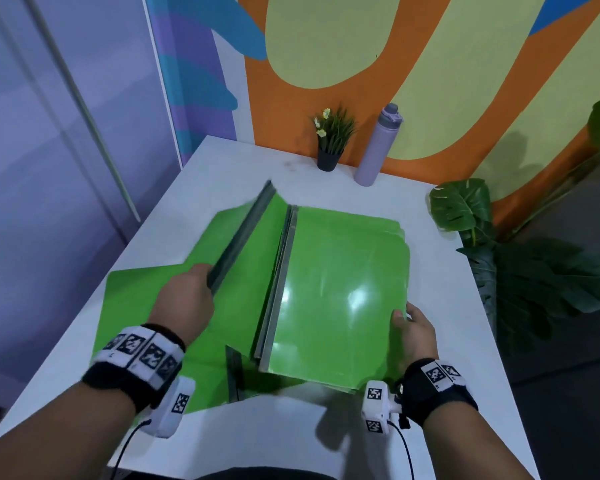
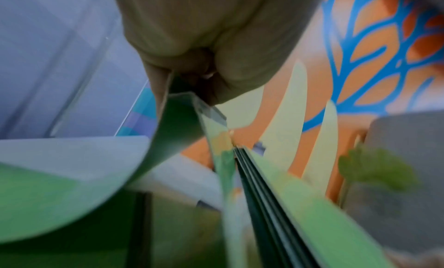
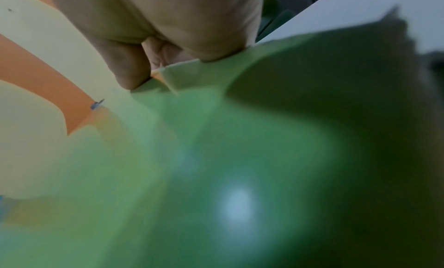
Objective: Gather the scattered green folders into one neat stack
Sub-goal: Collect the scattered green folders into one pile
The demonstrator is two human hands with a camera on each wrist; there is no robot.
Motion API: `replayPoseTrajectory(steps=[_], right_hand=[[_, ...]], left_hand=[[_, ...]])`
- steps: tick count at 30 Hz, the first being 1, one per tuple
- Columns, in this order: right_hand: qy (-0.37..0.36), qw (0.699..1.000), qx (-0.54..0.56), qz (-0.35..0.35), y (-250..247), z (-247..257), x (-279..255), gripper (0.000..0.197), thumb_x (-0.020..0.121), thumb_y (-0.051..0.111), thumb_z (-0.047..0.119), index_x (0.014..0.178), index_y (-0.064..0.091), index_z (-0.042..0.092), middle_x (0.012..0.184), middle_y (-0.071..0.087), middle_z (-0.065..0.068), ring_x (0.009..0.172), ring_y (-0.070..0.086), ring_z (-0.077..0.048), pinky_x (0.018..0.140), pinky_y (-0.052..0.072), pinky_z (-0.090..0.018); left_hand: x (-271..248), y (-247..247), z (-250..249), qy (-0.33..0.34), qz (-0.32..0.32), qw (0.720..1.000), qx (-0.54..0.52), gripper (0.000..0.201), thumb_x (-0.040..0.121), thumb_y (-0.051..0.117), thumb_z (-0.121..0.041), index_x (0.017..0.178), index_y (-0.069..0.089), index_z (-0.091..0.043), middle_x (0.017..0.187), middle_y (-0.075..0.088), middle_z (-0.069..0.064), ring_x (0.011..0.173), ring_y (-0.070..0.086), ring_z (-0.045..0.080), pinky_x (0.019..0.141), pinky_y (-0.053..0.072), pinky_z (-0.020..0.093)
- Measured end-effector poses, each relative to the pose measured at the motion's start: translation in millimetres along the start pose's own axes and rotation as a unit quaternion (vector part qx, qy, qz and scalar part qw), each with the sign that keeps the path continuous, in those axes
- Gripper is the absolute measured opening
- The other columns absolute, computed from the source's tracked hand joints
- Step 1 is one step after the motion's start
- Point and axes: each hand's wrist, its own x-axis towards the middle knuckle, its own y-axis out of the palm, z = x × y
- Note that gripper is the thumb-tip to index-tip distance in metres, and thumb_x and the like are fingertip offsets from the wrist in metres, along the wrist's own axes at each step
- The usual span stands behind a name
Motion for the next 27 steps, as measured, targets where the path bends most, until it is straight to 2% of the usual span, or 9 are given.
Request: replayPoseTrajectory(steps=[2, 4, 7, 13, 16, 20, 21, 24, 27], right_hand=[[0.013, 0.999, 0.028, 0.015, 7, 9, -2, 0.034, 0.095, 0.05, 0.012, 0.129, 0.054, 0.017, 0.124, 0.056, 0.003, 0.114, 0.053, -0.025, 0.102, 0.04, -0.049], [0.032, 0.996, 0.072, 0.05, 18, 15, -4, 0.025, 0.096, 0.049, 0.013, 0.119, 0.059, 0.011, 0.12, 0.06, -0.004, 0.109, 0.057, -0.028, 0.093, 0.048, -0.051], [0.045, 0.984, 0.132, 0.109, 35, 20, -11, 0.019, 0.098, 0.044, 0.012, 0.104, 0.06, 0.004, 0.112, 0.065, -0.018, 0.096, 0.064, -0.034, 0.081, 0.053, -0.05], [0.085, 0.976, 0.122, 0.16, 54, 5, -15, 0.031, 0.099, 0.042, 0.014, 0.127, 0.051, 0.003, 0.126, 0.061, -0.016, 0.116, 0.058, -0.034, 0.101, 0.042, -0.056], [0.065, 0.98, 0.08, 0.168, 60, -9, -15, 0.03, 0.099, 0.042, 0.015, 0.127, 0.053, 0.013, 0.127, 0.062, -0.013, 0.116, 0.058, -0.034, 0.1, 0.042, -0.059], [0.001, 0.988, 0.001, 0.153, 72, -9, -16, 0.029, 0.096, 0.044, 0.011, 0.117, 0.057, 0.026, 0.119, 0.066, -0.01, 0.108, 0.062, -0.032, 0.097, 0.046, -0.058], [-0.011, 0.988, -0.015, 0.156, 77, -4, -21, 0.033, 0.097, 0.044, 0.01, 0.122, 0.054, 0.029, 0.118, 0.066, -0.008, 0.106, 0.063, -0.029, 0.095, 0.048, -0.055], [-0.025, 0.979, -0.016, 0.204, 92, 2, -29, 0.04, 0.099, 0.042, 0.014, 0.133, 0.045, 0.036, 0.115, 0.064, 0.004, 0.102, 0.063, -0.017, 0.089, 0.052, -0.043], [-0.059, 0.966, -0.13, 0.218, 99, -4, -24, 0.031, 0.1, 0.04, 0.022, 0.125, 0.055, 0.033, 0.131, 0.06, -0.007, 0.119, 0.056, -0.027, 0.104, 0.042, -0.045]], left_hand=[[-2, -26, -1, 0.009, -0.049, 0.993, -0.104, 0.033, 0.094, 0.044, -0.001, 0.122, 0.06, -0.007, 0.09, 0.071, 0.018, 0.069, 0.062, 0.029, 0.062, 0.049, 0.032], [-1, -37, 5, -0.002, -0.048, 0.966, -0.255, 0.032, 0.095, 0.045, -0.004, 0.117, 0.062, -0.019, 0.097, 0.072, 0.007, 0.077, 0.063, 0.018, 0.07, 0.051, 0.03], [-2, -34, 13, -0.067, 0.014, 0.867, -0.493, 0.037, 0.096, 0.042, 0.004, 0.105, 0.062, -0.025, 0.094, 0.075, -0.006, 0.088, 0.063, 0.016, 0.079, 0.051, 0.033], [-27, -11, 14, -0.118, 0.177, 0.795, -0.568, 0.041, 0.094, 0.042, 0.008, 0.121, 0.054, -0.021, 0.103, 0.07, 0.008, 0.082, 0.065, 0.02, 0.067, 0.052, 0.039], [-32, -3, 13, -0.145, 0.205, 0.796, -0.551, 0.036, 0.096, 0.039, 0.001, 0.123, 0.049, -0.02, 0.099, 0.064, 0.007, 0.077, 0.058, 0.02, 0.065, 0.049, 0.038], [-34, 0, 15, -0.191, 0.255, 0.809, -0.494, 0.049, 0.099, 0.031, -0.049, 0.14, 0.04, -0.023, 0.131, 0.051, 0.001, 0.121, 0.048, 0.027, 0.105, 0.04, 0.053], [-34, 4, 15, -0.204, 0.253, 0.825, -0.463, 0.054, 0.098, 0.036, -0.05, 0.144, 0.035, -0.022, 0.139, 0.047, 0.004, 0.125, 0.046, 0.029, 0.108, 0.037, 0.055], [-31, 15, 22, -0.235, 0.156, 0.875, -0.392, 0.038, 0.099, 0.045, -0.025, 0.136, 0.04, -0.017, 0.114, 0.053, 0.009, 0.101, 0.051, 0.027, 0.098, 0.043, 0.052], [-29, 15, 39, -0.264, 0.095, 0.883, -0.376, 0.035, 0.099, 0.044, -0.018, 0.134, 0.044, -0.018, 0.118, 0.053, 0.008, 0.112, 0.05, 0.032, 0.101, 0.042, 0.055]])
